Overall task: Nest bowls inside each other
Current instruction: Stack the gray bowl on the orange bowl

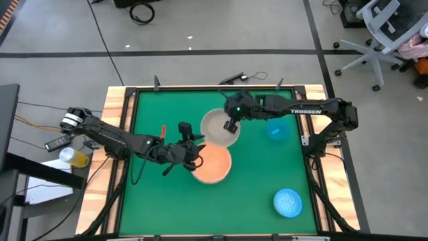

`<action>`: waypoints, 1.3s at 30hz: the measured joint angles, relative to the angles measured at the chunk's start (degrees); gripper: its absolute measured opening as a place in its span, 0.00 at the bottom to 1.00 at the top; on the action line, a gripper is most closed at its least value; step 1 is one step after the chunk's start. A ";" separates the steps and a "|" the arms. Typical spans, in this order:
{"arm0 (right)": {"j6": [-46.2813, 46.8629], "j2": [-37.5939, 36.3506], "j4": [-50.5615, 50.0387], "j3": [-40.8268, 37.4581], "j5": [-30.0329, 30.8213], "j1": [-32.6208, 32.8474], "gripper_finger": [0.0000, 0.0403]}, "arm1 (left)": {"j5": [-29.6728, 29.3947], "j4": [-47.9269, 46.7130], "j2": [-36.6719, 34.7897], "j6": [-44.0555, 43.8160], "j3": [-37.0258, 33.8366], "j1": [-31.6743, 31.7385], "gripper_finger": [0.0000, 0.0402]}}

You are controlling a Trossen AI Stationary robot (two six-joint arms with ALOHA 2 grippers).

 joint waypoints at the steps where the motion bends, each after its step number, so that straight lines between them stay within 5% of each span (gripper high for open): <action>1: 0.09 0.11 0.29 -0.10 -1.77 0.46 0.03 | -0.04 -0.36 -0.71 -1.22 -0.11 -0.40 0.47; 5: -0.03 0.03 4.20 -0.29 -4.17 1.61 0.03 | -1.33 -0.17 -3.90 -5.29 -0.03 -0.52 0.48; 13: -0.55 -1.51 8.98 -0.21 0.34 2.77 0.03 | -1.56 -1.39 -9.94 -15.56 -0.02 -0.59 0.48; 27: 3.06 -1.29 8.94 -0.22 -7.12 12.41 0.03 | -0.99 -3.07 -6.53 -26.37 -4.22 -1.70 0.48; 34: 5.77 -1.45 21.83 -8.09 -6.26 16.94 0.03 | -0.62 -0.13 -6.55 -27.67 -4.22 -1.85 0.48; 39: 8.31 -1.47 33.35 -16.45 -14.37 16.91 0.03 | -0.31 0.59 -6.53 -27.46 -4.30 -1.48 0.48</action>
